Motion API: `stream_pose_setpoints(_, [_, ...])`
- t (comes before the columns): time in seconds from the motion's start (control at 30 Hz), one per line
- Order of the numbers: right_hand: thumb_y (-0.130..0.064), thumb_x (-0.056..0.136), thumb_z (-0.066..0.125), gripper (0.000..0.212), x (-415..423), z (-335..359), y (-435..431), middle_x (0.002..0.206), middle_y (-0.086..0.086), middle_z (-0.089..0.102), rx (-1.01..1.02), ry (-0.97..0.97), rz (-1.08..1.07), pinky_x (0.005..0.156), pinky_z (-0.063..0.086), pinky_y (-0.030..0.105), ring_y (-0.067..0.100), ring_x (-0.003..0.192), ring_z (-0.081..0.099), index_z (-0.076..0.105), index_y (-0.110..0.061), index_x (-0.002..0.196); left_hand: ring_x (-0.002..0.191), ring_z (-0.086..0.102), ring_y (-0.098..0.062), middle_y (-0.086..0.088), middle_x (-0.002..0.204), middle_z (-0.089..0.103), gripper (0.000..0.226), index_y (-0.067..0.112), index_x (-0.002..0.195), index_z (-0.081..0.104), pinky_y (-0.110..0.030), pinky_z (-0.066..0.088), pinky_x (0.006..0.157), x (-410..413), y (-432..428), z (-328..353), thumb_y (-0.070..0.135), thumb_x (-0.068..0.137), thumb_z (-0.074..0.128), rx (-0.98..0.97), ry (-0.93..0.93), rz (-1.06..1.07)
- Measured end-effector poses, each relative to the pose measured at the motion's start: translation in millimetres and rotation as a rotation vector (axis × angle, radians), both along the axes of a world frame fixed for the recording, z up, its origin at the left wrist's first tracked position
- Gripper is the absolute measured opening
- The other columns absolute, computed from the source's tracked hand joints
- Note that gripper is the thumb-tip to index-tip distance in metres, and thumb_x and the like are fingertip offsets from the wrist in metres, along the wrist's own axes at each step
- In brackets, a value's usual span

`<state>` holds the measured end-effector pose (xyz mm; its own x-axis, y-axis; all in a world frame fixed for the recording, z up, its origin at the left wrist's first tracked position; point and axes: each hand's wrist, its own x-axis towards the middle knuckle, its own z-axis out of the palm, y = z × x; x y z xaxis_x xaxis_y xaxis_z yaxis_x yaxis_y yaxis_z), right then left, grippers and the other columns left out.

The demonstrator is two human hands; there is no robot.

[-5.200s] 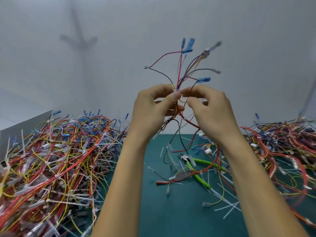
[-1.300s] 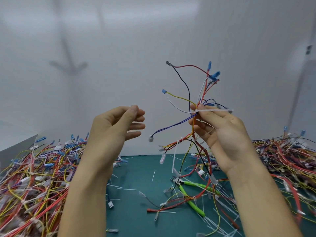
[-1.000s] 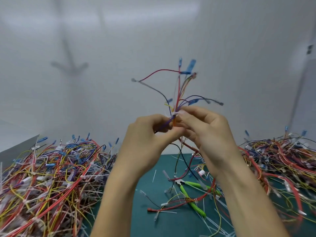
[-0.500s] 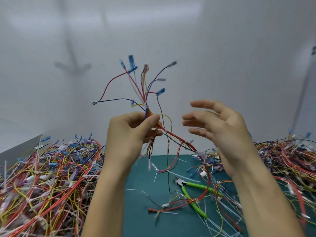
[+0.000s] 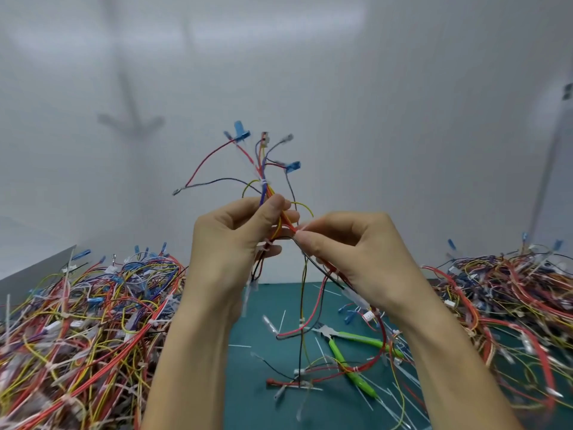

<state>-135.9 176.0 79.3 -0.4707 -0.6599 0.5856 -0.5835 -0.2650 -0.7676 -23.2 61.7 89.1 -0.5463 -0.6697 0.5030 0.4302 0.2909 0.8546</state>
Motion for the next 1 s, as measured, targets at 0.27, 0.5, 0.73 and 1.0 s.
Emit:
stream_pose_setpoints(0.27, [-0.023, 0.085, 0.076, 0.013, 0.5, -0.9, -3.2, 0.068, -0.009, 0.073, -0.138, 0.006, -0.162, 0.061, 0.051, 0.029, 0.018, 0.064, 0.064, 0.077, -0.029, 0.074, 0.063, 0.066, -0.014, -0.005, 0.097, 0.077, 0.032, 0.018, 0.094, 0.078, -0.020, 0.052, 0.052, 7.5, -6.2, 2.3, 0.026, 0.101, 0.047, 0.010, -0.081, -0.135])
stream_pose_setpoints(0.5, [-0.020, 0.090, 0.072, 0.019, 0.8, -2.9, -6.1, 0.069, -0.010, 0.073, -0.226, -0.066, -0.237, 0.064, 0.054, 0.026, 0.000, 0.063, 0.063, 0.077, -0.030, 0.074, 0.079, 0.072, -0.020, -0.009, 0.098, 0.076, 0.032, 0.023, 0.094, 0.079, -0.026, 0.059, 0.072, 15.0, -13.7, 2.2, 0.012, 0.098, 0.049, -0.066, -0.136, -0.253])
stream_pose_setpoints(0.73, [-0.020, 0.089, 0.073, 0.015, 0.7, -3.1, -7.5, 0.070, -0.005, 0.073, -0.251, -0.125, -0.225, 0.062, 0.053, 0.024, 0.000, 0.060, 0.060, 0.077, -0.026, 0.076, 0.074, 0.071, -0.017, -0.008, 0.089, 0.077, 0.013, 0.011, 0.091, 0.077, -0.026, 0.060, 0.076, 10.5, -5.4, 1.8, 0.011, 0.079, 0.072, -0.083, -0.075, -0.161])
stream_pose_setpoints(1.0, [-0.014, 0.089, 0.072, 0.013, 3.2, -0.7, -6.1, 0.071, 0.004, 0.071, -0.241, -0.174, -0.128, 0.057, 0.049, 0.016, 0.003, 0.061, 0.059, 0.076, -0.020, 0.077, 0.056, 0.060, -0.011, -0.006, 0.077, 0.075, 0.007, 0.011, 0.082, 0.078, -0.018, 0.050, 0.057, 0.0, -6.5, -1.1, 0.017, 0.080, 0.076, 0.018, -0.030, -0.045])
